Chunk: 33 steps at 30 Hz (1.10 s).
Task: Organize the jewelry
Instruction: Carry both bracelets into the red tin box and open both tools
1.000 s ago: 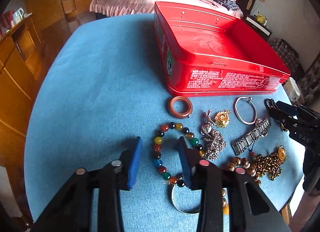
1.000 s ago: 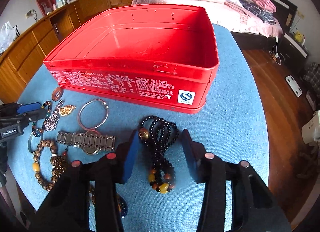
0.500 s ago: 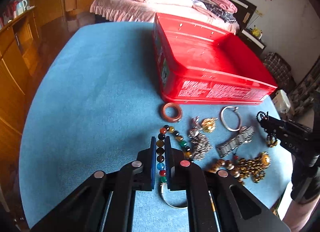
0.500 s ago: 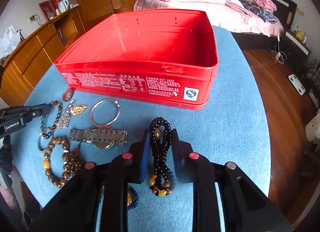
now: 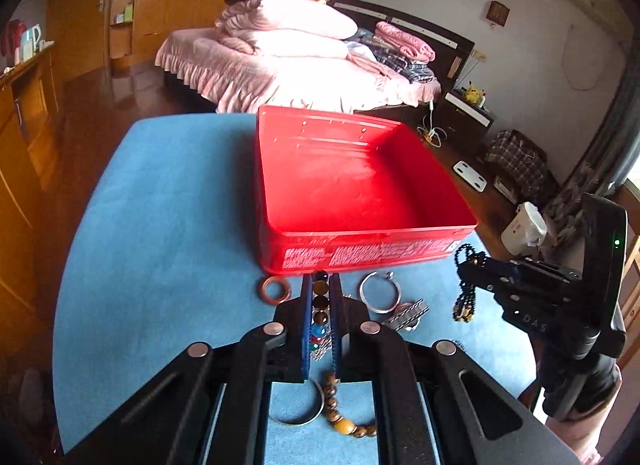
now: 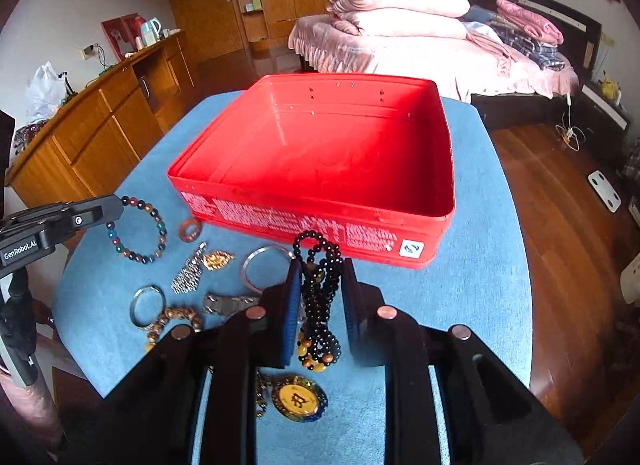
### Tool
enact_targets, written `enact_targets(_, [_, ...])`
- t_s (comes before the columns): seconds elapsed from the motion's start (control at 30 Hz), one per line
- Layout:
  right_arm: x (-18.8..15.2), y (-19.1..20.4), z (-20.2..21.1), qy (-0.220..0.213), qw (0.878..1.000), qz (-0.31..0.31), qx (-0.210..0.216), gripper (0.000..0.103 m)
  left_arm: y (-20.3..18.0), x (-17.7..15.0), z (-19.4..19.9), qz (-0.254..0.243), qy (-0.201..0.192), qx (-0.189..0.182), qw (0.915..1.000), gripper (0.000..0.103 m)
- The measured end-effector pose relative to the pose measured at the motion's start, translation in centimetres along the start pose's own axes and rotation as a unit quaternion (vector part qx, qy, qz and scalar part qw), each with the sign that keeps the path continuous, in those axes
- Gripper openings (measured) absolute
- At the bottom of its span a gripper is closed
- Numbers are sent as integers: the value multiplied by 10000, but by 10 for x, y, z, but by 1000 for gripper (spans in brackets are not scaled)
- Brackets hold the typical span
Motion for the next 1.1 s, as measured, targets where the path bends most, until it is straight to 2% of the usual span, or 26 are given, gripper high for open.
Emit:
enact_targets(0.27, [34, 0, 9, -210, 9998, -75, -10, 19, -20, 38, 7, -49, -324, -225, 9992, 8])
enact_targets(0.37, [48, -6, 8, -274, 9995, -155, 26, 19, -26, 57, 9, -77, -527, -165, 9984, 8])
enact_targets(0.57, [79, -23, -1, -418, 9985, -356, 69, 19, -22, 93, -12, 91, -637, -184, 9978, 8])
enact_targets(0.77, [99, -34, -37, -225, 9987, -450, -20, 19, -13, 113, -58, 165, -367, -32, 9992, 8])
enact_targets(1.1, [98, -42, -74, 39, 9985, -552, 31, 18, -2, 110, -108, 158, 4, 252, 9996, 8])
Point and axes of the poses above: each gripper's, at about its wrist camera, not at the fingertips, and z roughly against the way its jaws point, y to its left, x to its top, the point moved 3 cm from there along -z, roughly the way its jaws point, and after that the axes turned 6 degrees about y, right-handed, at the moved point
